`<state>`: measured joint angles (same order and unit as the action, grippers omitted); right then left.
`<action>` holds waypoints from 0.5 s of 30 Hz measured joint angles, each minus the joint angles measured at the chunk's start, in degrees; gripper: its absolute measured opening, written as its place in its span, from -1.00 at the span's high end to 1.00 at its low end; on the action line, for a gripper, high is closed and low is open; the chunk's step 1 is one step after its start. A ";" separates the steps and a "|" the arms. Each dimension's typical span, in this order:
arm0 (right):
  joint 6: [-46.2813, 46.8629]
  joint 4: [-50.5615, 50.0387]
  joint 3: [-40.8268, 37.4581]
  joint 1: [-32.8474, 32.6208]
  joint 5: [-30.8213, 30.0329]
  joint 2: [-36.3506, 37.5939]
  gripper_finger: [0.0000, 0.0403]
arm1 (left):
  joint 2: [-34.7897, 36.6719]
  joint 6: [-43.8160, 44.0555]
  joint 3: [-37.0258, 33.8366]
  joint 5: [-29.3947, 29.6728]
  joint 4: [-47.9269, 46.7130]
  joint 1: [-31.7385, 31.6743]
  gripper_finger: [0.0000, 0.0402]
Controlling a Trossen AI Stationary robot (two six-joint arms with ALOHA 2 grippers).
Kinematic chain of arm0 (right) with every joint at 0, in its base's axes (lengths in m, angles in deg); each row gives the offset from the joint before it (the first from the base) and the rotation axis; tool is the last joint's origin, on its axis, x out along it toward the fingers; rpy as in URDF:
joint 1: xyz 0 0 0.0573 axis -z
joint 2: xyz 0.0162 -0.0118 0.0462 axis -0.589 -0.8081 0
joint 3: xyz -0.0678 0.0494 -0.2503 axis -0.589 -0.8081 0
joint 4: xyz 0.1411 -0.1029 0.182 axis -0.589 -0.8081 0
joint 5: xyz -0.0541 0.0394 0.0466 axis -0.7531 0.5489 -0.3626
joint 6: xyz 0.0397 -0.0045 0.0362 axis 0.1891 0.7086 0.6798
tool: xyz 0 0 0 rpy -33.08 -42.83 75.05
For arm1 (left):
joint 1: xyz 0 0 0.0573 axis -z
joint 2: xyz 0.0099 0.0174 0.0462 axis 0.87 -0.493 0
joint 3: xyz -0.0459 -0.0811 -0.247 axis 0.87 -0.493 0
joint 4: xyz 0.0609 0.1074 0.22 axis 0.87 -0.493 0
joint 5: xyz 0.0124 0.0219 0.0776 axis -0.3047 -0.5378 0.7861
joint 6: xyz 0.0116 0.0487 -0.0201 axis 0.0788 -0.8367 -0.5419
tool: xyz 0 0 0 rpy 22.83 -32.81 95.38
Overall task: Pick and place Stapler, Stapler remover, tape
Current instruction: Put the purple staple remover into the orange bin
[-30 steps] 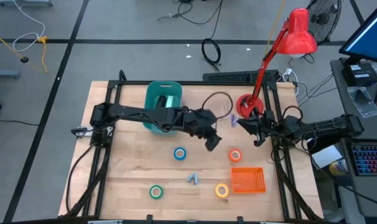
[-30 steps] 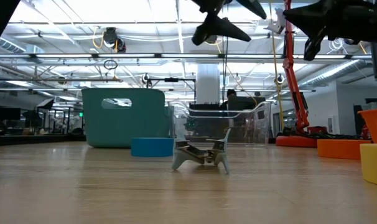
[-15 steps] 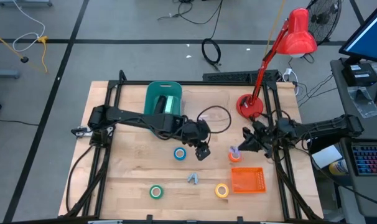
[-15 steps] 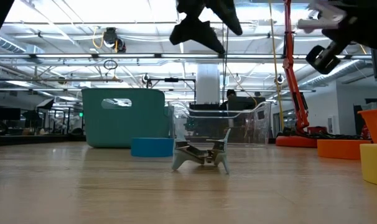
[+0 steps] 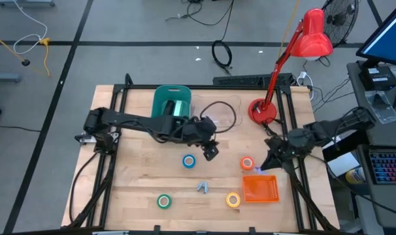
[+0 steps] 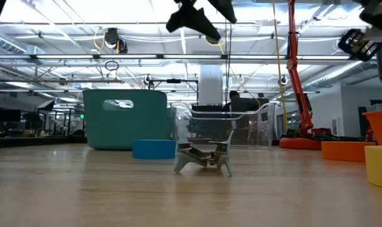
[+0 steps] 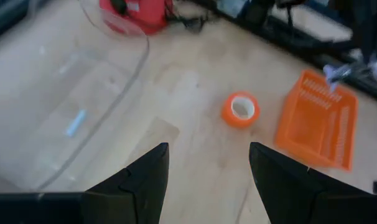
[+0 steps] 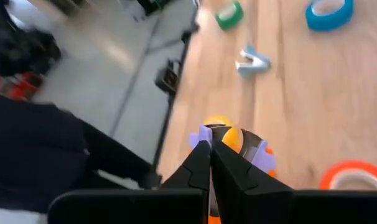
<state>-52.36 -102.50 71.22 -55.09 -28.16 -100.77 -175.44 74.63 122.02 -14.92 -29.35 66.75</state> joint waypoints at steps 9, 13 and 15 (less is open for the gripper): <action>1.20 -6.59 5.22 -11.88 -4.63 -10.66 1.00 | 12.71 -0.76 -17.23 5.37 17.31 3.42 -0.12; 1.63 -6.73 6.68 -15.80 -4.70 -16.56 1.00 | 17.56 0.17 -24.94 8.08 22.18 5.03 -0.12; 1.77 -7.07 7.85 -17.20 -5.20 -19.40 1.00 | 20.05 0.53 -28.37 10.01 23.72 5.86 -0.12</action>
<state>-50.59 -109.56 79.07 -72.29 -33.36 -120.17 -155.38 75.16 93.65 -4.90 -5.62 72.62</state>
